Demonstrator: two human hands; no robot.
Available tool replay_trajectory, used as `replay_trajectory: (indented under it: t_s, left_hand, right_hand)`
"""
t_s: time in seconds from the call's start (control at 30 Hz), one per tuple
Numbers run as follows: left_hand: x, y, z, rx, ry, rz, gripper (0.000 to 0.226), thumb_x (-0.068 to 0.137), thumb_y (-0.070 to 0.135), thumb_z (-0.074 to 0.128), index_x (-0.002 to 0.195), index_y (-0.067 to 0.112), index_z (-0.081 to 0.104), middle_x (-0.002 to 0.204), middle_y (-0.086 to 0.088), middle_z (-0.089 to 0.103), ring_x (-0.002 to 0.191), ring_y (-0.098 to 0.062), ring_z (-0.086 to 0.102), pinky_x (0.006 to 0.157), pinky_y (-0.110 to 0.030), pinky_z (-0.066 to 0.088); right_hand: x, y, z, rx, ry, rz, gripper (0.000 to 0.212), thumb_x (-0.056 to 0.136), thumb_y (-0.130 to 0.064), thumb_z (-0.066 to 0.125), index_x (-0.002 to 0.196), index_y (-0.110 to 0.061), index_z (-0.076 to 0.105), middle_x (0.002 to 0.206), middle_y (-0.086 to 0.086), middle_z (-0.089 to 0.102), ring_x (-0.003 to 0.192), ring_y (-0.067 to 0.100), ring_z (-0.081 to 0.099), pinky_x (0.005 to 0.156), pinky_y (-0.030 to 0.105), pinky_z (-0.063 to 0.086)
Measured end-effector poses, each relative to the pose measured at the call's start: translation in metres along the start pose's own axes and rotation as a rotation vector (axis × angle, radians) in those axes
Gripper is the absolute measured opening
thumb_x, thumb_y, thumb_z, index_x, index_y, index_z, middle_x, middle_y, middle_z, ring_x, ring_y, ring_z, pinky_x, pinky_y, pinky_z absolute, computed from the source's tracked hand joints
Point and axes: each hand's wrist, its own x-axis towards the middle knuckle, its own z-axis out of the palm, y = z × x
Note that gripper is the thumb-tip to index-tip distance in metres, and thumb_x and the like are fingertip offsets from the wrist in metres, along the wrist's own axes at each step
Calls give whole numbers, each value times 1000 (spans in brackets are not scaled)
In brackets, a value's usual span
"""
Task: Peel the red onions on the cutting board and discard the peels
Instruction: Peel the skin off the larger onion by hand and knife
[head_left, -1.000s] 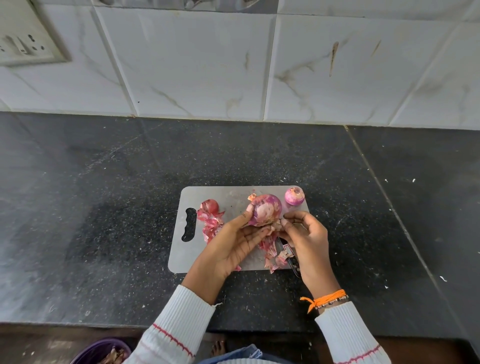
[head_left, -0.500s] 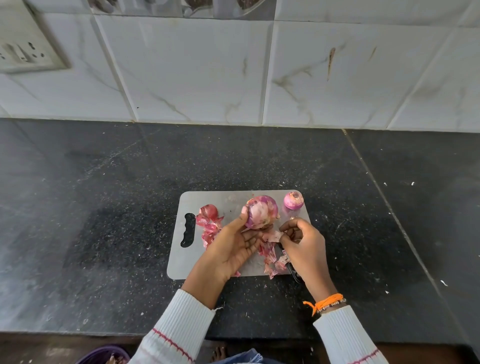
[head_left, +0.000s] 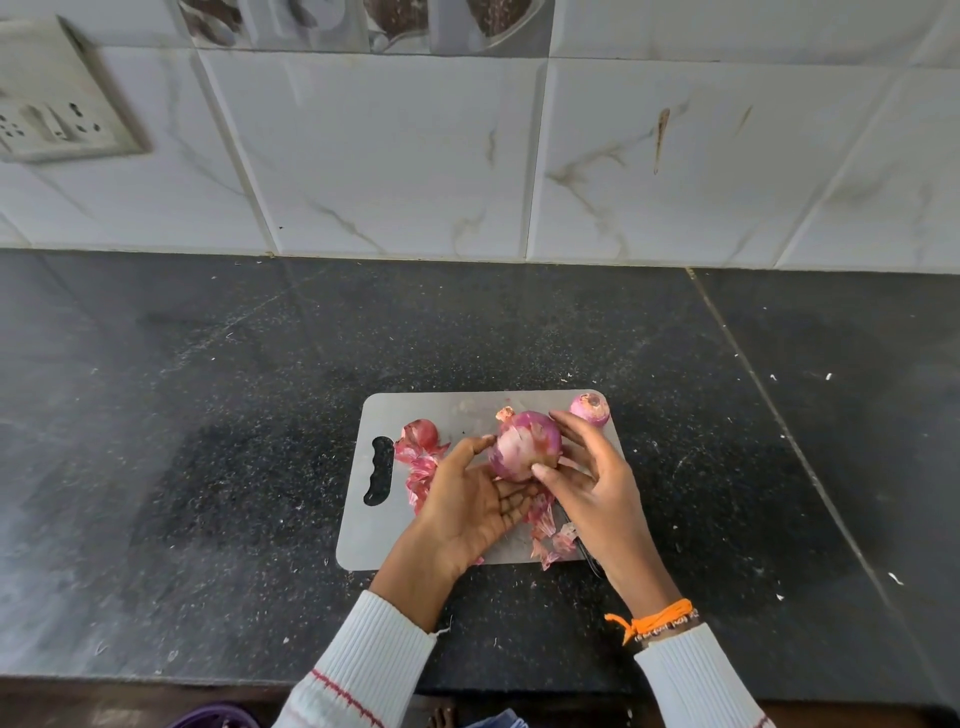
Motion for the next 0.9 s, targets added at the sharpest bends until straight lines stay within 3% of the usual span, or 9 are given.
replay_trajectory:
  t_s: [0.2, 0.3, 0.4, 0.53, 0.67, 0.77, 0.9]
  left_hand:
    - [1, -2, 1, -78, -81, 105, 27, 72, 9, 43, 95, -2, 52, 79, -16, 66, 66, -19, 64, 70, -28, 54]
    - [-2, -3, 3, -18, -84, 188, 40, 70, 2, 58, 110, -1, 54, 95, -17, 66, 78, -21, 65, 66, -24, 57]
    - [1, -6, 0, 49, -87, 283, 66, 65, -11, 70, 126, 6, 52, 117, -19, 59, 96, -24, 64, 74, -26, 56]
    - [0, -8, -1, 147, -124, 357, 76, 60, -14, 69, 129, 13, 52, 128, -19, 53, 106, -23, 61, 81, -27, 54]
    - [-4, -6, 1, 170, -176, 385, 82, 60, -19, 67, 132, 18, 49, 122, -11, 58, 107, -24, 62, 85, -31, 55]
    - [-6, -6, 2, 164, -205, 393, 85, 61, -22, 65, 134, 17, 45, 128, -11, 54, 109, -24, 61, 84, -32, 55]
    - [-7, -8, 5, 154, -153, 377, 72, 74, -22, 58, 136, 9, 39, 130, -12, 52, 113, -25, 58, 89, -32, 53]
  right_hand:
    - [-3, -1, 0, -7, -17, -97, 63, 68, 15, 70, 107, -32, 56, 117, -6, 55, 113, 7, 55, 90, 16, 48]
    - [-2, -1, -3, 55, -33, -93, 60, 68, 21, 63, 104, -27, 57, 114, 0, 57, 112, 10, 57, 93, 22, 49]
    - [-3, -6, -8, 155, -40, -38, 49, 73, 25, 49, 99, -15, 59, 108, 9, 61, 106, 8, 60, 88, 19, 50]
    - [-5, -7, -12, 205, -4, 61, 33, 87, 10, 47, 101, -16, 62, 104, 3, 67, 101, 11, 64, 85, 26, 53]
    - [-5, -5, -11, 299, -29, 161, 20, 91, -15, 55, 107, -26, 62, 111, 0, 66, 106, 16, 63, 89, 38, 53]
    - [-7, -2, -12, 344, -45, 158, 32, 83, -27, 65, 115, -28, 59, 121, 1, 63, 113, 16, 60, 97, 44, 48]
    - [-9, -2, -10, 438, 9, 151, 40, 81, -22, 67, 120, -27, 57, 117, 0, 65, 111, 18, 61, 97, 44, 47]
